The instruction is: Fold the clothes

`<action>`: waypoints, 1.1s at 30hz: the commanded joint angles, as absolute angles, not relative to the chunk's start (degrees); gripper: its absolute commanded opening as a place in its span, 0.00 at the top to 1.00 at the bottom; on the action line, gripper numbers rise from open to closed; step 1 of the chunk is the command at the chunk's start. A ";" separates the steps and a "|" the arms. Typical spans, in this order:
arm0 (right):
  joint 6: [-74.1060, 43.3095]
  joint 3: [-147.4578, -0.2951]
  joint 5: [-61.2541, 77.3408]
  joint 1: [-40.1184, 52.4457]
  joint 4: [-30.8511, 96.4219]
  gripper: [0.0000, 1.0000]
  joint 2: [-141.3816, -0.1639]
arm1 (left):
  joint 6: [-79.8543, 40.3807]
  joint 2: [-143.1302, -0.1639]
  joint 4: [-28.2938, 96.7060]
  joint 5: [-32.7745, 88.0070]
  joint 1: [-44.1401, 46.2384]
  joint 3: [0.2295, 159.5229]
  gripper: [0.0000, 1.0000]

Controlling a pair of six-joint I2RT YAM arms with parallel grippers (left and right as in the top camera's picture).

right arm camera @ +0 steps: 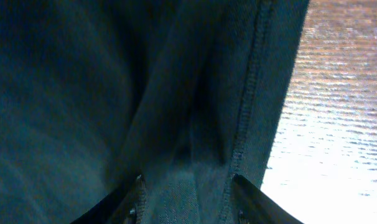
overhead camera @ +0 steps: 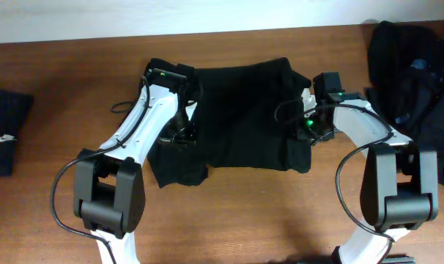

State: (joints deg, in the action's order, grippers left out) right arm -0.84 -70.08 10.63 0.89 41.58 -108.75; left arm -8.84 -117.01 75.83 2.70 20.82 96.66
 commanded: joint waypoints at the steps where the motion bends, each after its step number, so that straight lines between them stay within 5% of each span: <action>1: -0.23 -69.32 10.79 1.89 40.82 0.51 -109.25 | -9.34 -117.03 76.07 2.09 20.62 96.36 0.93; 19: -0.25 -66.94 10.76 2.66 37.26 0.57 -109.30 | -9.34 -117.03 76.09 2.09 20.58 96.36 0.93; 33: -0.25 -66.41 10.74 2.61 36.62 0.86 -109.34 | -9.34 -117.03 76.07 2.09 20.58 96.36 0.93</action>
